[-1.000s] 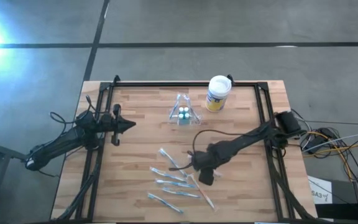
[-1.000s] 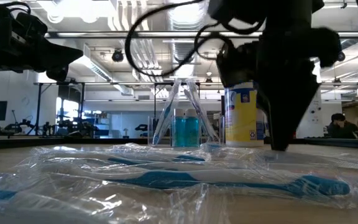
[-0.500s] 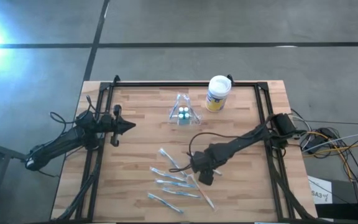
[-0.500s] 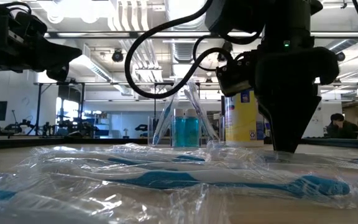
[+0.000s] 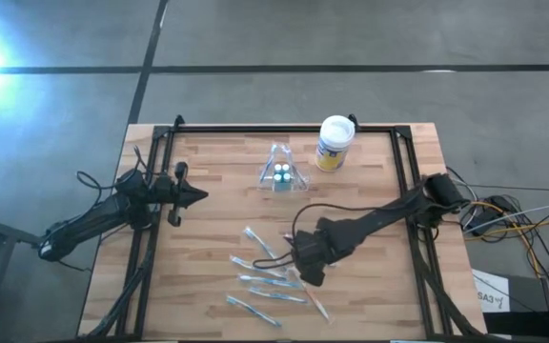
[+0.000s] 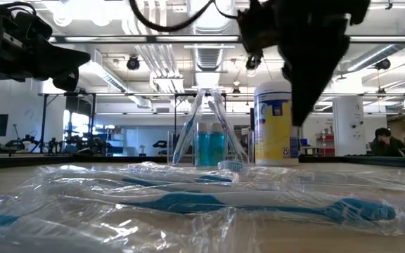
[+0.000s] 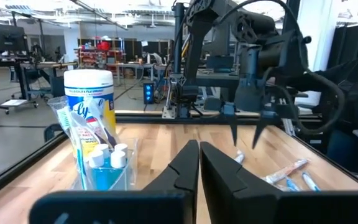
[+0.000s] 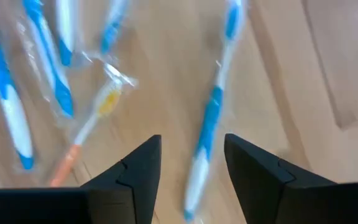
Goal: Pick & Place toothbrushing station
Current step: Put the blue toothbrush into the transparent organizer
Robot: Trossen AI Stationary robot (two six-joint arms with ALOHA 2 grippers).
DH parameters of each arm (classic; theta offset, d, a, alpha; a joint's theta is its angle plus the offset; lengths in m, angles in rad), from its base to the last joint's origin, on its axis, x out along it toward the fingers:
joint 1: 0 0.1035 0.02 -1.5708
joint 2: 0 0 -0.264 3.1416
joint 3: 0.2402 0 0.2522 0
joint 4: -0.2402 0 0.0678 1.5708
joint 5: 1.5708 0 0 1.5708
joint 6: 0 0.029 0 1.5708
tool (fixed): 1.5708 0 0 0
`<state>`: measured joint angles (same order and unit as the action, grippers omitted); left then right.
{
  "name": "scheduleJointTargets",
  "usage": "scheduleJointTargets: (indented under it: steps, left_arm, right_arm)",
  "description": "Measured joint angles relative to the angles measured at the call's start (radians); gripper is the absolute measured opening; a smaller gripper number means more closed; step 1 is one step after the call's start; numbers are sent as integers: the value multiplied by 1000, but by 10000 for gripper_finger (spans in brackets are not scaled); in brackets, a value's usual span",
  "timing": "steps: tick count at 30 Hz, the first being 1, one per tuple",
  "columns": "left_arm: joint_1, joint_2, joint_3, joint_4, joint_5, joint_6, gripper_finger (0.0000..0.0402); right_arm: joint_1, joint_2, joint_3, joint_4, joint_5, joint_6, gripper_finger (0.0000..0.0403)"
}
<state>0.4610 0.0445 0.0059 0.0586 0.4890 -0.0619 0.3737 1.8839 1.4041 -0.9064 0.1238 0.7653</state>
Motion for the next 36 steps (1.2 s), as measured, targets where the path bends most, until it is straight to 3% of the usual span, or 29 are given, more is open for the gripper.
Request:
scheduleJointTargets:
  steps: [8, 21, 29, 36]
  left_arm:
    - [0, 8, 0, 0, 36, -19, 17]
    - [0, 8, 0, -1, 38, -18, 26]
    - [0, 8, 0, -1, 39, -21, 26]
    - [0, 8, 0, -2, 40, -23, 26]
  right_arm:
    - [-1, 2, -56, -39, 10, 29, 200]
    - [-1, 1, -150, 57, 37, 32, 237]
    - [-10, 1, -229, 158, 41, 17, 237]
    - [-14, -6, -295, 216, 37, 22, 211]
